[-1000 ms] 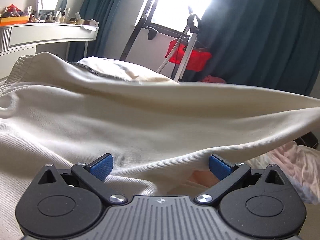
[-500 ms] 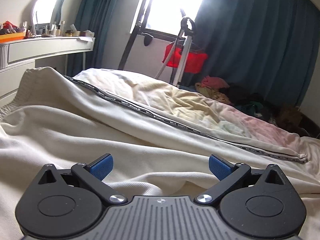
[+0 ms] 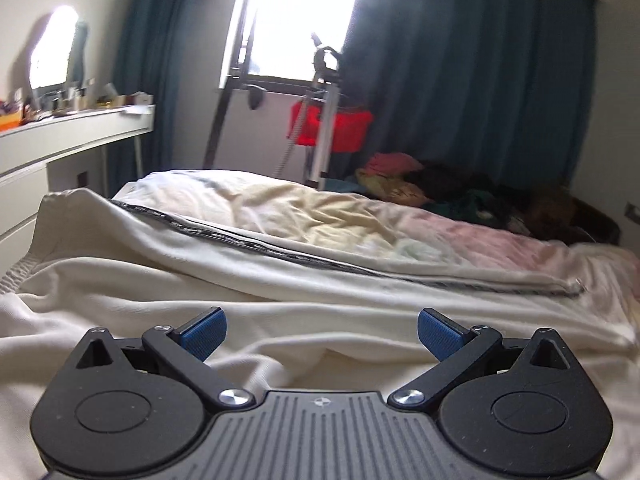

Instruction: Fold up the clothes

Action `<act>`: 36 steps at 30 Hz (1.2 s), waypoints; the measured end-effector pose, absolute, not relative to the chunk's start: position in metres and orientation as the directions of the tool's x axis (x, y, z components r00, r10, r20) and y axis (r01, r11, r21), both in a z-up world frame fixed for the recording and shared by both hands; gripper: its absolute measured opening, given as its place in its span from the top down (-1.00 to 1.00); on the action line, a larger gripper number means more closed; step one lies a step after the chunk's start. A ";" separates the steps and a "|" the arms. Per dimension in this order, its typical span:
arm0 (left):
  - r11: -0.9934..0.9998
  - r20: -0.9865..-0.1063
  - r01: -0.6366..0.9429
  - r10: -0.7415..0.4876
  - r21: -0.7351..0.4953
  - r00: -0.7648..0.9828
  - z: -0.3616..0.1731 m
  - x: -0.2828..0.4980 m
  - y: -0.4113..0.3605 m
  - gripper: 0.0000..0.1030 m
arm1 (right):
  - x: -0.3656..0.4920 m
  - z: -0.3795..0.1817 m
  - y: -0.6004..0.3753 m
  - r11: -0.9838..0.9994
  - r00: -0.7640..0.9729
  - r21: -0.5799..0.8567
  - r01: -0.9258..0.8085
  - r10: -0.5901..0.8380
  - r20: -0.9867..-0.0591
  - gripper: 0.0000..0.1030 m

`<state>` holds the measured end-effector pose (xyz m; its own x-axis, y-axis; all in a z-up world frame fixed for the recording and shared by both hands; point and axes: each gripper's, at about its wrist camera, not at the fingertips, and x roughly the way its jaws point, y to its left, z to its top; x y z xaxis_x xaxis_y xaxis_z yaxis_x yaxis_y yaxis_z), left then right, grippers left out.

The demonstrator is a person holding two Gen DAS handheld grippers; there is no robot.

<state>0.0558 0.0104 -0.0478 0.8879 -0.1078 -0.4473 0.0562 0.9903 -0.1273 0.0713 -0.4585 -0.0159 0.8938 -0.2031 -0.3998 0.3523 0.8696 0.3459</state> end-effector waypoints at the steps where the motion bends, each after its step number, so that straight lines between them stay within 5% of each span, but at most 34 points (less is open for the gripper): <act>1: 0.990 -0.450 0.064 -0.115 -0.127 0.885 -0.047 0.049 0.009 -0.99 | 0.063 -0.009 -0.445 0.895 0.902 0.324 0.308 -0.167 -0.398 -0.61; 12: 0.997 -0.439 0.074 -0.070 -0.009 0.896 -0.038 -0.002 -0.004 -0.99 | 0.005 0.017 -0.382 0.972 0.939 0.234 0.013 0.069 -0.336 -0.61; 27: 0.985 -0.607 -0.170 0.115 -0.033 0.787 -0.063 0.023 0.042 -0.99 | 0.011 0.002 -0.393 0.966 0.897 0.194 0.172 -0.072 -0.437 -0.61; 36: 0.895 -0.726 -0.435 0.231 -0.103 0.647 -0.048 0.020 0.134 -0.99 | 0.008 -0.002 -0.417 0.935 0.890 0.295 0.196 -0.043 -0.454 -0.61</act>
